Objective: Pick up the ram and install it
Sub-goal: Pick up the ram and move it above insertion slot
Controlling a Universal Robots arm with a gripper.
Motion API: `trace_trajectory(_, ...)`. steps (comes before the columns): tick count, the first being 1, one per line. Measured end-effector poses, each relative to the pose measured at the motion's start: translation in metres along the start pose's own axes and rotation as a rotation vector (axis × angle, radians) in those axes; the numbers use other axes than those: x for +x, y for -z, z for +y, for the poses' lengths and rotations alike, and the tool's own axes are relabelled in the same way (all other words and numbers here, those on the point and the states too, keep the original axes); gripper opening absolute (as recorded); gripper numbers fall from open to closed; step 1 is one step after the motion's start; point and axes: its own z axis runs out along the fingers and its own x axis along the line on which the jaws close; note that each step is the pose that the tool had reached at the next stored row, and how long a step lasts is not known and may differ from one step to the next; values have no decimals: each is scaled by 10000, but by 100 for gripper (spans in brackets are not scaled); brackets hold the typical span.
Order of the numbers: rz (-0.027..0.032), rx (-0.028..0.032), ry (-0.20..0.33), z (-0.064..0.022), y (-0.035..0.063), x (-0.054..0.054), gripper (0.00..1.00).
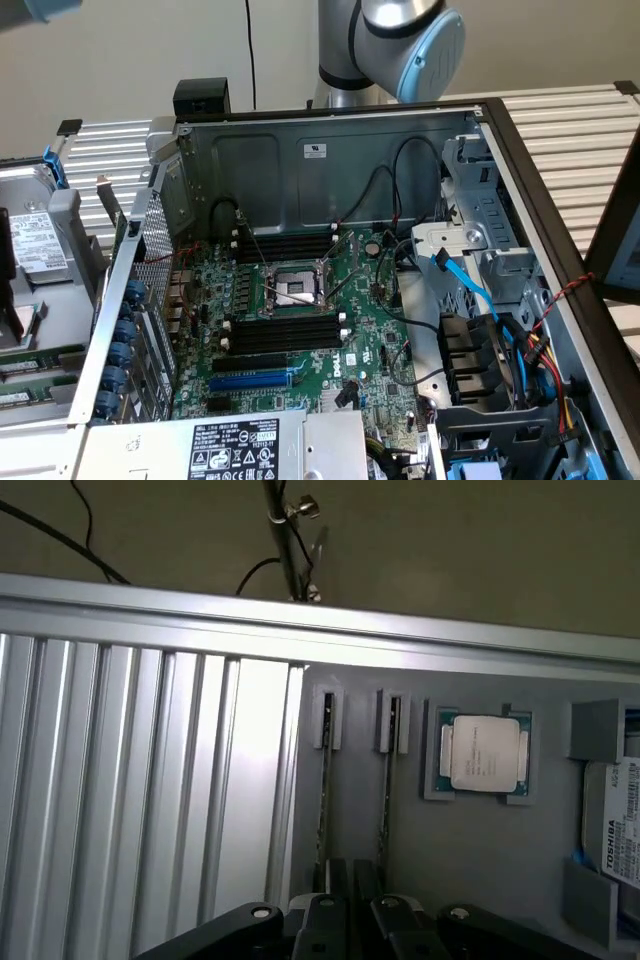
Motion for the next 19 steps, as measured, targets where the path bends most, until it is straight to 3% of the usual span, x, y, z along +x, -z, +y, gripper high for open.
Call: trace_trajectory(19, 45, -4, 588, -9, -330, 36, 18)
